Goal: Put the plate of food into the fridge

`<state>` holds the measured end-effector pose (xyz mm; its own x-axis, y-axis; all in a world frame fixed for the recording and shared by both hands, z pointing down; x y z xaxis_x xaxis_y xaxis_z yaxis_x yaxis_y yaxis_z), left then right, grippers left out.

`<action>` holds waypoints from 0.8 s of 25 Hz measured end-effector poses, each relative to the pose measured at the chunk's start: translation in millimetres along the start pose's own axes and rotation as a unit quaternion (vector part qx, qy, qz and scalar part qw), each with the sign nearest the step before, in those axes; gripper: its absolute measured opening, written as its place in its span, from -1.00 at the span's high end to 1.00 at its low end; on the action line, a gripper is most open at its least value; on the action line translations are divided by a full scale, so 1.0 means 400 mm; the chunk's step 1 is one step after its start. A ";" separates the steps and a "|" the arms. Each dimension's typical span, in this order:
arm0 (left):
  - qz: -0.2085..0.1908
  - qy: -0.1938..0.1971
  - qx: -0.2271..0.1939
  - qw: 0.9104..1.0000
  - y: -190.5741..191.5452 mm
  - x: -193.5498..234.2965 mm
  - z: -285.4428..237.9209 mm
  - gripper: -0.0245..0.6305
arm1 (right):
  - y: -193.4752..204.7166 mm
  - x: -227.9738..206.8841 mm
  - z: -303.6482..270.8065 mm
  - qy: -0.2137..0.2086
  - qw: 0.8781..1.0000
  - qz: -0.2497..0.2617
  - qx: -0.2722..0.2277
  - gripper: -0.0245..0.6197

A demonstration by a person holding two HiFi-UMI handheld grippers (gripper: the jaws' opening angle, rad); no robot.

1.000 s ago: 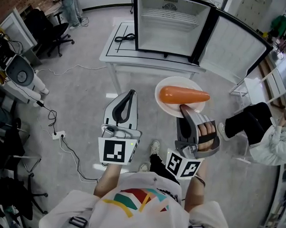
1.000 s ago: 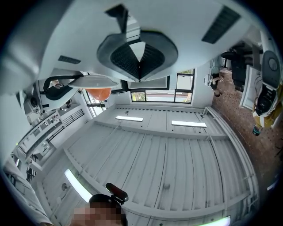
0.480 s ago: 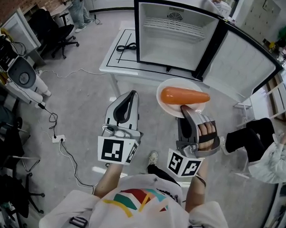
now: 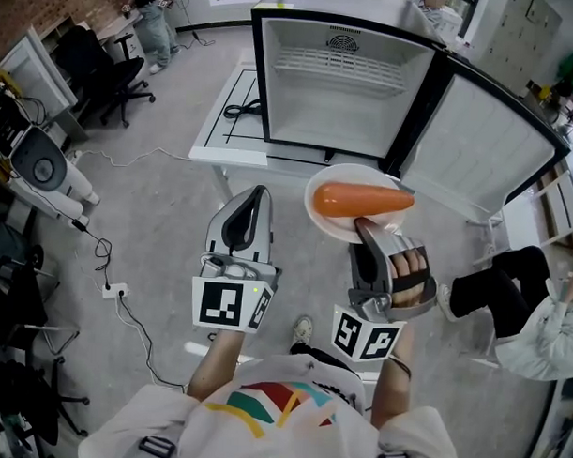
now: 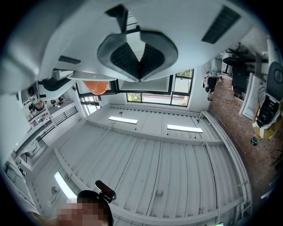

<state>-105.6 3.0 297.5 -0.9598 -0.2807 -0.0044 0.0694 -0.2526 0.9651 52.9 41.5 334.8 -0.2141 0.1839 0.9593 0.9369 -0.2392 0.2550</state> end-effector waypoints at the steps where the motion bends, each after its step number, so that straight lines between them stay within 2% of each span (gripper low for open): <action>1: -0.001 0.000 0.000 1.000 0.005 -0.006 -0.019 0.91 | 0.014 -0.006 -0.013 0.000 1.000 -0.001 0.000 0.83; 9: -0.006 -0.015 0.000 1.000 0.037 -0.046 -0.168 0.91 | 0.134 -0.062 -0.113 -0.001 1.000 0.001 -0.008 0.83; 20: -0.014 -0.040 -0.001 0.999 0.037 -0.036 -0.190 0.91 | 0.162 -0.061 -0.132 -0.004 1.000 -0.008 -0.023 0.83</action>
<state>-70.2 -67.2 292.0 -0.9799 -0.1991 -0.0096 0.0436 -0.2614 0.9642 104.3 -28.9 334.3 -0.2272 0.1968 0.9538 0.9196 -0.2791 0.2766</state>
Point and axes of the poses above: the fingertips, and each gripper's own axes: z backward along the fingers, x to its left, y out of its underside, the point moved 5 cm from there along z, backward along the fingers, and after that the axes turned 9 degrees about -y, right-handed, at the moved point
